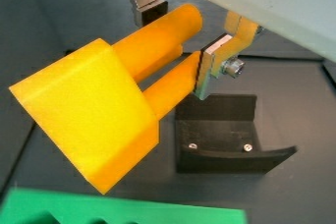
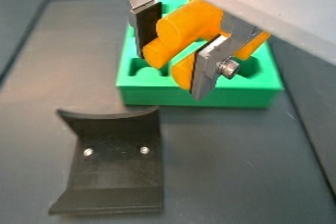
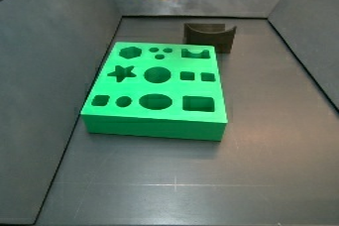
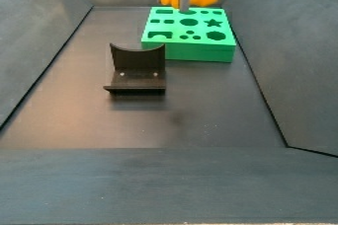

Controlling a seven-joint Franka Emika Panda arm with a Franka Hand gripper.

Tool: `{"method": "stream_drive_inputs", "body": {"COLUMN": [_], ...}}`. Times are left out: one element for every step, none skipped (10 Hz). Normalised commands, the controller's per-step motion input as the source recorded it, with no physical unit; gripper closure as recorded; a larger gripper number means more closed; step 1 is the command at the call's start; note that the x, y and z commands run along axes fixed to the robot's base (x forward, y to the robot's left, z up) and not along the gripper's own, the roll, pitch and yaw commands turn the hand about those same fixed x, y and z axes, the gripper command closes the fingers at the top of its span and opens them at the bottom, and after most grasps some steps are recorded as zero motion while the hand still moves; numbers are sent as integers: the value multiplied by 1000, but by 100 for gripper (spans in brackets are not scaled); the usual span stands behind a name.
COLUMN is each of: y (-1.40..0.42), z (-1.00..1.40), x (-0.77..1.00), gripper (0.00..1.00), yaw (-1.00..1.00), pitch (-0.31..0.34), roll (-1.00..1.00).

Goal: Pick up the 3 prong object. Move up. Place the 3 prong object on the fixture. Regrasp the 3 prong object. Move to above the board. Insert the 3 prong object.
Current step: Place the 3 prong object on the fixture.

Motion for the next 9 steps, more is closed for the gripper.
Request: {"method": "stream_drive_inputs", "body": {"y": [652, 714, 575, 320, 142, 86, 63, 53, 50], "z": [134, 140, 104, 54, 35, 21, 10, 6, 5], "x": [1000, 1000, 912, 757, 648, 539, 395, 290, 224], "gripper": [100, 100, 100, 100, 100, 100, 100, 100, 100], "yaw": [1000, 1000, 1000, 1000, 1000, 1000, 1000, 1000, 991], "pitch": [77, 91, 115, 160, 206, 255, 351, 463, 565], "roll": [-630, -685, -738, -779, -813, -828, -880, -948, -1000]}}
